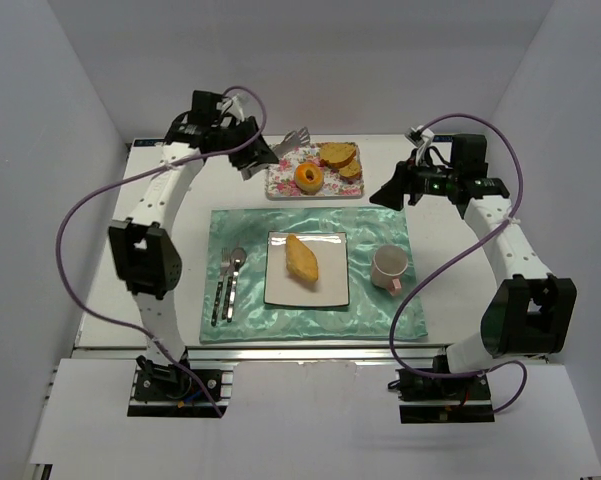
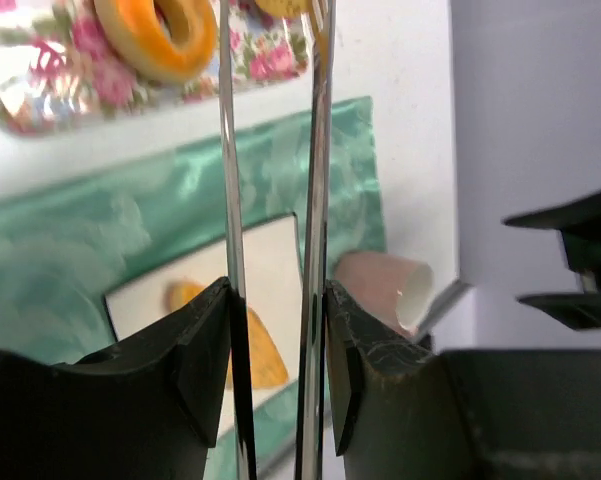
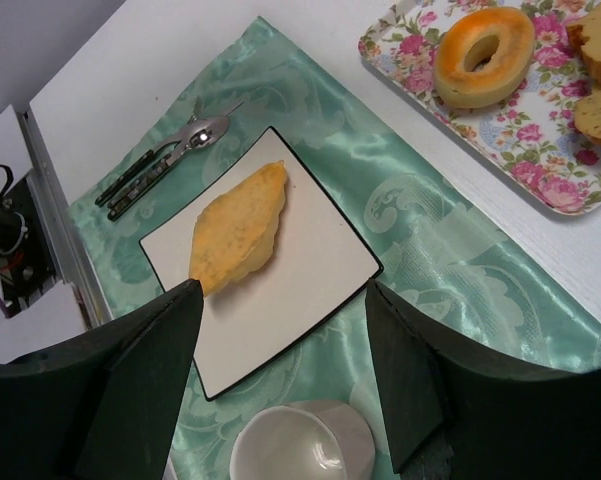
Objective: Place the bread
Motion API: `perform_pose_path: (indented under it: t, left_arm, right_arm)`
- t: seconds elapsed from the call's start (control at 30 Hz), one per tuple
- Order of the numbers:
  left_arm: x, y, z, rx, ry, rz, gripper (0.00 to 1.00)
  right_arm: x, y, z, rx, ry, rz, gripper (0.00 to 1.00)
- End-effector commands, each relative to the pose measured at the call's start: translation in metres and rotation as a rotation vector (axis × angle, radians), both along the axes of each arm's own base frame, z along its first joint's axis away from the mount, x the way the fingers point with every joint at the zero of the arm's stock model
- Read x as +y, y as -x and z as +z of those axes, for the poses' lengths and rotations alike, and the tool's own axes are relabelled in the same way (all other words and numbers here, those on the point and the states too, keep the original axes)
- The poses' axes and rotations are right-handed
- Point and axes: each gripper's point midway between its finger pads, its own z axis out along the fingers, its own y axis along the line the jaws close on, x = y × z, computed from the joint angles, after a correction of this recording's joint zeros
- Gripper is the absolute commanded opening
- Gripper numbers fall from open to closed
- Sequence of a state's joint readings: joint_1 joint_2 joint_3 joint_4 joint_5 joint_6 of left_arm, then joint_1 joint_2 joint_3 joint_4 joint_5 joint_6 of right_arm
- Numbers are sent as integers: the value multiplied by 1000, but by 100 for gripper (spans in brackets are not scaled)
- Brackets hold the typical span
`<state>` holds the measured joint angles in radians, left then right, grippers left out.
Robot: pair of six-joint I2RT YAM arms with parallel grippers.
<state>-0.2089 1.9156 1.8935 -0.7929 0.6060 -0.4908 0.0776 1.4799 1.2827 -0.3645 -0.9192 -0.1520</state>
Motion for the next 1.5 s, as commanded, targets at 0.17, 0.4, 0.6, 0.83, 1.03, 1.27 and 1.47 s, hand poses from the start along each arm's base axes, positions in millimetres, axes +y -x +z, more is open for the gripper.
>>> perform_pose_path:
  t: [0.17, 0.4, 0.6, 0.83, 1.03, 1.27, 1.47]
  left_arm:
    - [-65, -64, -2, -290, -192, -95, 47]
    - [-97, -80, -34, -378, -296, -118, 50]
    - [-101, -84, -55, -405, -373, -123, 49]
    - [-119, -83, -82, -415, -438, -156, 50]
    - [-127, -75, -90, -406, -437, -189, 52]
    - [-125, -72, -96, -394, -451, -191, 53]
    - [-123, -70, -105, -381, -478, -197, 53]
  right_arm:
    - [-33, -22, 43, -83, -56, -70, 72]
    - [-48, -25, 44, -77, -66, -104, 72]
    - [-49, -22, 39, -58, -79, -104, 72]
    - [-50, -20, 36, -50, -84, -101, 72]
    - [-53, -18, 34, -49, -91, -108, 72]
    - [-52, -18, 31, -41, -98, -107, 72]
    - [-53, -17, 31, -42, -97, -110, 72]
